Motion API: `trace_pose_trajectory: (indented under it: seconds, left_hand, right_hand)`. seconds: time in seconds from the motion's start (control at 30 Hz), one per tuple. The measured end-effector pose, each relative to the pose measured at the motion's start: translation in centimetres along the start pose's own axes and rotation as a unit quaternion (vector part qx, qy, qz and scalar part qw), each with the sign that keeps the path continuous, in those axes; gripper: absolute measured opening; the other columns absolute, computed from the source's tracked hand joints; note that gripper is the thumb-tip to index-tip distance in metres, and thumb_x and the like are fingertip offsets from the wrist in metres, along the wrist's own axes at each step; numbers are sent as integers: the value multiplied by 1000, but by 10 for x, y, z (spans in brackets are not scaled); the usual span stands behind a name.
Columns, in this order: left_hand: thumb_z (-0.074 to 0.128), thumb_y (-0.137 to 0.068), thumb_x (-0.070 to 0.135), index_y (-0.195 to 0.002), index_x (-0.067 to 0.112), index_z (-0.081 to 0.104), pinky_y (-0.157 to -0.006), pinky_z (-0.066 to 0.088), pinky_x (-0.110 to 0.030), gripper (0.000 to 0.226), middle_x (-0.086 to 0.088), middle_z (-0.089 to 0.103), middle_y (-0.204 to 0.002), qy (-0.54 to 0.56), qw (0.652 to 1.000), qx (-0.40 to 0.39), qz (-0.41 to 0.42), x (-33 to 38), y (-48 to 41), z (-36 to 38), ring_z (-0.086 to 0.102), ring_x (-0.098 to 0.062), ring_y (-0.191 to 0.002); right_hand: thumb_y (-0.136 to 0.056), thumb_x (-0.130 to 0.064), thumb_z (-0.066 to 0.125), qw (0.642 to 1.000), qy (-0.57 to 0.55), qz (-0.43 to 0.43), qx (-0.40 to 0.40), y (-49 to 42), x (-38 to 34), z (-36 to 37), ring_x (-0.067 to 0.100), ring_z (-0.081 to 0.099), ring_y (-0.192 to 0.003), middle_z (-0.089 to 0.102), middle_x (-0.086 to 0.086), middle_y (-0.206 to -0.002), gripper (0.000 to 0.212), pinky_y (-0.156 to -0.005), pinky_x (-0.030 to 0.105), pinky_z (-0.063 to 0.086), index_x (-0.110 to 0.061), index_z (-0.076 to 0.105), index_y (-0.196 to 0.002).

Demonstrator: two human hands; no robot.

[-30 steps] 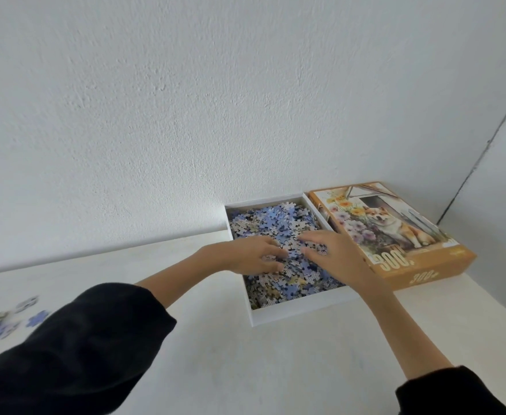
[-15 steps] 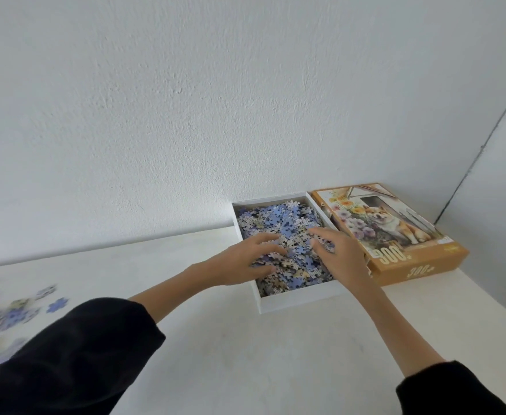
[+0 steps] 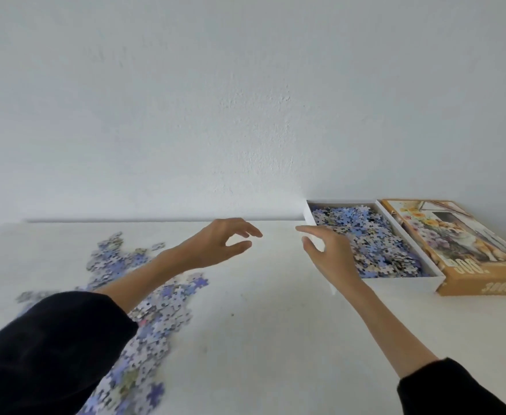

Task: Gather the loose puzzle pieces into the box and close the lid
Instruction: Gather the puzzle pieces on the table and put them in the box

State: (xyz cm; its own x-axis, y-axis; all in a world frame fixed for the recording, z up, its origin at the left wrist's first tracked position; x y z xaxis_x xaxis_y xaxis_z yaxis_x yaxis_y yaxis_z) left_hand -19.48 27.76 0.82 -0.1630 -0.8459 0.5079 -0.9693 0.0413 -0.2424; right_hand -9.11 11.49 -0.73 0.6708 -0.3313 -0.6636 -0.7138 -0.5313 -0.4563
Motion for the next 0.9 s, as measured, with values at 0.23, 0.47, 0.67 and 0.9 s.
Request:
trace_pose_trajectory:
  seconds: [0.23, 0.47, 0.67, 0.9]
  left_hand:
    - [57, -92, 15, -116, 14, 62, -84, 43, -9, 24, 8, 61, -114, -35, 993, 62, -94, -74, 110, -74, 58, -7, -103]
    - [56, -92, 14, -114, 11, 62, -91, 41, -12, 23, -2, 62, -118, -57, 975, 90, -194, -164, 240, -108, 58, -16, -110]
    - [30, -90, 60, -139, 20, 40, -112, 28, -40, 63, -4, 31, -149, -112, 955, 41, -270, -213, 303, -85, 33, -21, -135]
    - [24, -87, 65, -140, 27, 34, -106, 32, -33, 65, 4, 31, -146, 29, 976, 68, -207, -209, 293, -75, 36, -6, -126]
  right_hand:
    - [-87, -12, 57, 998, -19, -11, -62, 13, -65, 93, 14, 56, -112, 64, -4, -117, 26, -96, 27, 42, -20, 67, -110]
    - [-89, -32, 58, 976, -27, 8, -217, 48, -99, 204, 14, 33, -134, 38, -3, -144, 45, -104, 28, 29, -27, 48, -132]
    - [-88, -47, 51, 973, 22, 16, -229, 79, -117, 245, 15, 16, -140, 20, -3, -153, 57, -113, 40, 18, -32, 32, -141]
    - [-88, -27, 58, 989, -59, 10, -132, 77, -135, 235, 17, 46, -123, 52, -3, -130, 34, -104, 41, 36, -22, 56, -121]
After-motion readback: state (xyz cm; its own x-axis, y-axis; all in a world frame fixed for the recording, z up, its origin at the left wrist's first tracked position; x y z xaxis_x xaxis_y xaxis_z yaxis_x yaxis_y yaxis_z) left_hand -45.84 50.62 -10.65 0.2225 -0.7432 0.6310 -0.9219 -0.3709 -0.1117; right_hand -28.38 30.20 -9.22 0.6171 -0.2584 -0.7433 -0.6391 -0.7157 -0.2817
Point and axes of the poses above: each hand's wrist, its own y-axis away from the middle knuckle, its own z-axis out of the palm, x = y × z, the point moved 8 cm from there along -y, towards the middle knuckle
